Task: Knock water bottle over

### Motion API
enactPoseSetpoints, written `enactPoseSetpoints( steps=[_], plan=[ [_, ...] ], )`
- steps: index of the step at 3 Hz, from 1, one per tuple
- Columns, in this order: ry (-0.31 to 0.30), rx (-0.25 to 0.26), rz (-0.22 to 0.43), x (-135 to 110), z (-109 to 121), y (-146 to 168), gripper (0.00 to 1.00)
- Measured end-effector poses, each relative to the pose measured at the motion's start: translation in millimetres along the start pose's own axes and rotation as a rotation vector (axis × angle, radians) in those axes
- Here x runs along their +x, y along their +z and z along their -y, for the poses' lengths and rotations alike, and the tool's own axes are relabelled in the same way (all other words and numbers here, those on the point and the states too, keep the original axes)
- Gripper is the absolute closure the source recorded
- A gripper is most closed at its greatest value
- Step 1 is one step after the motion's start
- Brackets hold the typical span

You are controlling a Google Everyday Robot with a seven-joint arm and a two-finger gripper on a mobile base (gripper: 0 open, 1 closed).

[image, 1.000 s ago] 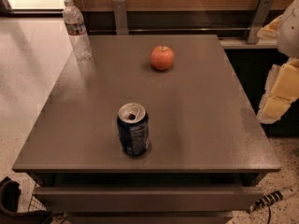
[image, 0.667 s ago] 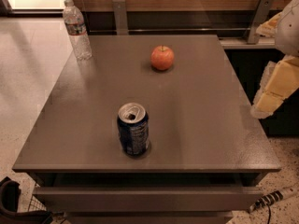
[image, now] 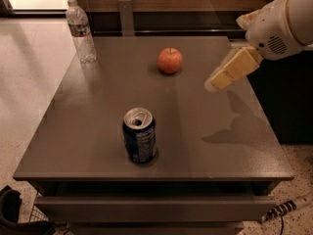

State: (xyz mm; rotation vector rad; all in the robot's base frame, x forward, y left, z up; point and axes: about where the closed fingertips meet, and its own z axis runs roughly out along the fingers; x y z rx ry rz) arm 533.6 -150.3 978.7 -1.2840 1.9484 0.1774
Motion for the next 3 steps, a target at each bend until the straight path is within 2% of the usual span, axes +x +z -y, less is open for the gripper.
enactPoseSetpoints(
  steps=[1,2,3],
  plan=[
    [0.076,0.015,0.257,-68,12,51,0.0],
    [0.121,0.063,0.381,-113,22,78,0.0],
    [0.125,0.118,0.411,-121,35,74,0.0]
  ],
)
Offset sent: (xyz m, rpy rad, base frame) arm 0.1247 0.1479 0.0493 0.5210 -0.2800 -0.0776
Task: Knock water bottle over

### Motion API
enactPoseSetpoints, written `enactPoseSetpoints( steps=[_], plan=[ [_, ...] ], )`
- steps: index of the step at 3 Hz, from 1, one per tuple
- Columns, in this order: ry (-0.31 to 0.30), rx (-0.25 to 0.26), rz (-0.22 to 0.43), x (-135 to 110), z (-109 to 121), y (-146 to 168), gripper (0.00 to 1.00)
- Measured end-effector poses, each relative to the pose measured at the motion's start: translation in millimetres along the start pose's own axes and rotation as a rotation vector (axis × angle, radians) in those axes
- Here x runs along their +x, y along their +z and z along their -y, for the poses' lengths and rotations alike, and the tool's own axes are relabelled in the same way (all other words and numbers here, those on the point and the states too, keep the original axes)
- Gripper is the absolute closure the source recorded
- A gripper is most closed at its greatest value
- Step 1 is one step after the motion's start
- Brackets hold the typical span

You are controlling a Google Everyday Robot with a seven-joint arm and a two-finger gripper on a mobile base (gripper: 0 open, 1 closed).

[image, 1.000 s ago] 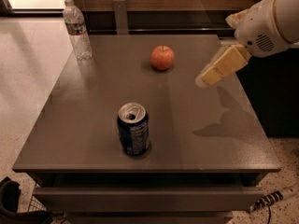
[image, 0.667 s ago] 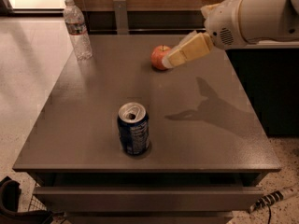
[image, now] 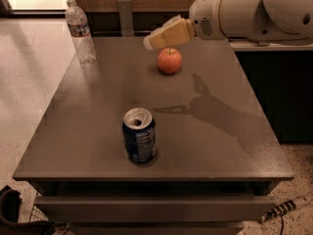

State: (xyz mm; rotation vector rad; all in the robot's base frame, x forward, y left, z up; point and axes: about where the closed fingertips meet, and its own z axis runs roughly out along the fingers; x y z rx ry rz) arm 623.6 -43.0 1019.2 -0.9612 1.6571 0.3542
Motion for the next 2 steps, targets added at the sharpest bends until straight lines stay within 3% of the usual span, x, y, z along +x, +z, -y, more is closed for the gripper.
enactPoseSetpoints(
  steps=[1,2],
  plan=[
    [0.0,0.0,0.0,0,0,0,0.0],
    [-0.009,-0.002,-0.007,-1,1,20,0.0]
  ],
)
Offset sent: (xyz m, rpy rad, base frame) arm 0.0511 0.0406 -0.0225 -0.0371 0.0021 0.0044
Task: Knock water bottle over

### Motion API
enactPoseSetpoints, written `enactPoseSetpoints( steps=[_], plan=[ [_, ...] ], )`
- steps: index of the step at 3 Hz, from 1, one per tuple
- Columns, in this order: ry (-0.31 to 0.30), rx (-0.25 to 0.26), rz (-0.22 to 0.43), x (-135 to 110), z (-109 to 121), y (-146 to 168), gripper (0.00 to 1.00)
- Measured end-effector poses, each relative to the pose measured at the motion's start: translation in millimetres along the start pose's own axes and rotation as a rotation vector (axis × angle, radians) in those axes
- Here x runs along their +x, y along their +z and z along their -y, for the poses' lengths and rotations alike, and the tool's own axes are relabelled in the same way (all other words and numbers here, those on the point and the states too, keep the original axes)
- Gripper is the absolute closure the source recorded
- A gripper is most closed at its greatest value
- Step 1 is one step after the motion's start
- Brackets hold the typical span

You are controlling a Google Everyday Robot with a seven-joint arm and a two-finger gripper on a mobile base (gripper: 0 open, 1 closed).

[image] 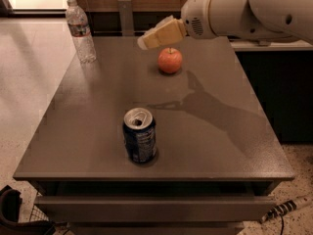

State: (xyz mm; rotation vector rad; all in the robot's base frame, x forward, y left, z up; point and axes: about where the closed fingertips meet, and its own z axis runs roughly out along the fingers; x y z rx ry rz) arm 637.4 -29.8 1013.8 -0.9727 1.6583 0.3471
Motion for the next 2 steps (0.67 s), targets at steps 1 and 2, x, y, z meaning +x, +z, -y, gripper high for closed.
enactPoseSetpoints(
  steps=[1,2],
  plan=[
    [-0.006,-0.012,0.013,-2,-4,52,0.0],
    [0.013,-0.04,0.068,-9,-10,114,0.0]
  ],
)
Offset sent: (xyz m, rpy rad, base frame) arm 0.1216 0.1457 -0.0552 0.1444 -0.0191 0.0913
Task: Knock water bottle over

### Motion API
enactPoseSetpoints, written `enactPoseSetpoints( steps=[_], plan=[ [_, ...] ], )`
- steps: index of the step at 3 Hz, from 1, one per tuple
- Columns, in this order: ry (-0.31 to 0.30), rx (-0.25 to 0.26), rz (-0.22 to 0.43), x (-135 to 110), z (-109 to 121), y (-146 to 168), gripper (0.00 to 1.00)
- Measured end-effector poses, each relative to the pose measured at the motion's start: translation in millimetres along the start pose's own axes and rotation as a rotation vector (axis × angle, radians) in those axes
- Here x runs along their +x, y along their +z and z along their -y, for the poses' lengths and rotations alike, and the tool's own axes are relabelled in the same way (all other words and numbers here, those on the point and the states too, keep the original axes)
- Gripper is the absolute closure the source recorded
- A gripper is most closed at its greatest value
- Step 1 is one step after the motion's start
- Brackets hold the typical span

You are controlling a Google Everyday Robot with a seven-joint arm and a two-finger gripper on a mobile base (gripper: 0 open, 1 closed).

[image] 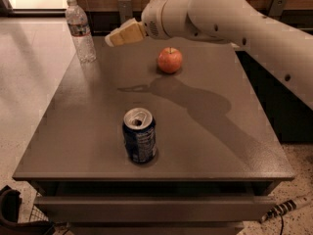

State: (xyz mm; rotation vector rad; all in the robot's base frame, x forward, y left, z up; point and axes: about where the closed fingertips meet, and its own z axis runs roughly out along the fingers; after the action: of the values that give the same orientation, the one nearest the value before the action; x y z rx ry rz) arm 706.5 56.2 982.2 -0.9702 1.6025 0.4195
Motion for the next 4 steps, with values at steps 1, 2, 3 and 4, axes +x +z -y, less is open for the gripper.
enactPoseSetpoints(
  steps=[1,2,3,4],
  plan=[
    [0.044,-0.034,0.066,-1,-5,52,0.0],
    [0.097,-0.069,0.112,2,-12,89,0.0],
    [0.135,-0.102,0.135,4,-19,118,0.0],
    [0.147,-0.121,0.148,2,-23,143,0.0]
  ],
)
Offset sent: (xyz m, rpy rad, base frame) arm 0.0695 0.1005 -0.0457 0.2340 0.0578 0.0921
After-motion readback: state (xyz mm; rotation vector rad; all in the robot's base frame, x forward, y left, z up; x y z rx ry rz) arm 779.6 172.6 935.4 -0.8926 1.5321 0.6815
